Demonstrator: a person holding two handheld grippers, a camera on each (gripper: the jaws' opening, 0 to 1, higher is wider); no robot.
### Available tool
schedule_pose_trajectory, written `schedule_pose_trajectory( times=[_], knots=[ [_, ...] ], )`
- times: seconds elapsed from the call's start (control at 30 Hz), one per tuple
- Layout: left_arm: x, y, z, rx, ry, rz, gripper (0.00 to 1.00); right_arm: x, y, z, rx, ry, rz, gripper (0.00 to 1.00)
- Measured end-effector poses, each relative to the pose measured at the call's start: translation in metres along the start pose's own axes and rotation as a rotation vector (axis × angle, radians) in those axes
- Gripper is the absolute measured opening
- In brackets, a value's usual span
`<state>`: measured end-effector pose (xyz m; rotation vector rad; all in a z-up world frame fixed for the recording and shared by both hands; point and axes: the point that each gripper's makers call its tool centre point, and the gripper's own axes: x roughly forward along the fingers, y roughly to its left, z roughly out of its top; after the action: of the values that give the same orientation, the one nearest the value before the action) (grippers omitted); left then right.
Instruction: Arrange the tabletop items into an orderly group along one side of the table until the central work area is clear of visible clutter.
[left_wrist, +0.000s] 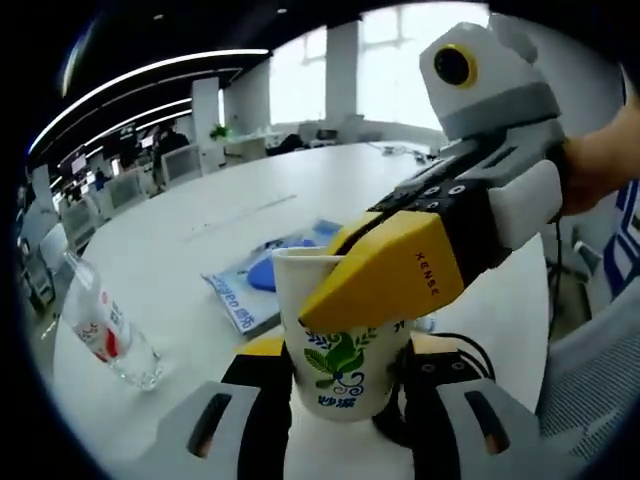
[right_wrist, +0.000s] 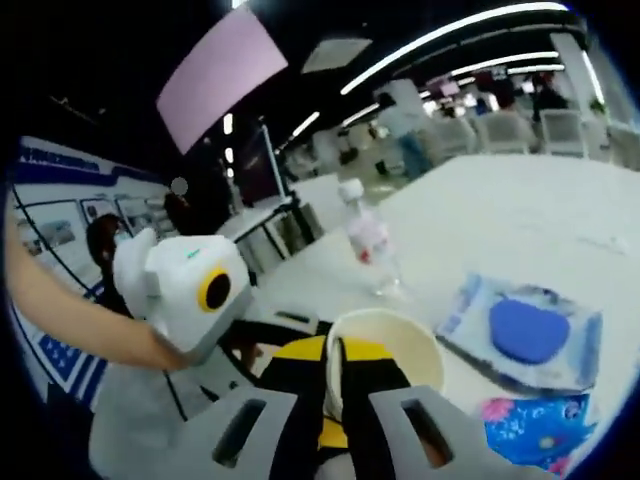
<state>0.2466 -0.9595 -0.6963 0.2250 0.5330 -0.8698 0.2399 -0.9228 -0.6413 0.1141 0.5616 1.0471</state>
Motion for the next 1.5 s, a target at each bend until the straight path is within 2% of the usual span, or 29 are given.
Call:
schedule_pose_trajectory(
  times=[0.27,0.5,0.67,0.8,0.87,0.93,0.97,1.07,1.2,1.27,1.4,1.5],
  knots=[
    [-0.003,0.011,0.001,-0.026,-0.033,0.075,0.41,0.011,0.009,0.001,-0.191,0.063,-0.009,0.01],
    [-0.006,0.019,-0.005,-0.047,-0.044,0.122,0.40,0.020,0.014,-0.002,-0.279,0.116,-0.007,0.01],
    [-0.008,0.027,-0.005,-0.075,-0.065,0.155,0.40,0.028,0.015,-0.002,-0.388,0.156,-0.002,0.01],
    [-0.009,0.035,-0.005,-0.098,-0.091,0.180,0.39,0.032,0.013,0.003,-0.402,0.156,-0.003,0.04],
    [-0.009,0.042,-0.002,-0.147,-0.128,0.204,0.39,0.033,0.009,0.010,-0.425,0.134,-0.021,0.07],
    [-0.012,0.050,-0.001,-0.176,-0.145,0.227,0.39,0.033,0.002,0.017,-0.494,0.126,-0.055,0.12],
    [-0.013,0.053,0.000,-0.177,-0.153,0.233,0.39,0.034,0.000,0.024,-0.524,0.098,-0.070,0.15],
    [-0.016,0.062,0.002,-0.185,-0.170,0.251,0.39,0.031,-0.001,0.041,-0.450,0.027,-0.094,0.16],
    [-0.018,0.076,0.004,-0.195,-0.192,0.284,0.39,0.022,-0.008,0.062,-0.441,-0.054,-0.140,0.15],
    [-0.018,0.085,0.004,-0.212,-0.206,0.303,0.39,0.013,-0.014,0.073,-0.405,-0.107,-0.174,0.15],
    [-0.016,0.096,0.003,-0.220,-0.213,0.333,0.39,-0.003,-0.023,0.079,-0.374,-0.138,-0.211,0.14],
    [-0.010,0.102,0.000,-0.234,-0.215,0.347,0.39,-0.014,-0.030,0.072,-0.315,-0.140,-0.235,0.13]
  ],
)
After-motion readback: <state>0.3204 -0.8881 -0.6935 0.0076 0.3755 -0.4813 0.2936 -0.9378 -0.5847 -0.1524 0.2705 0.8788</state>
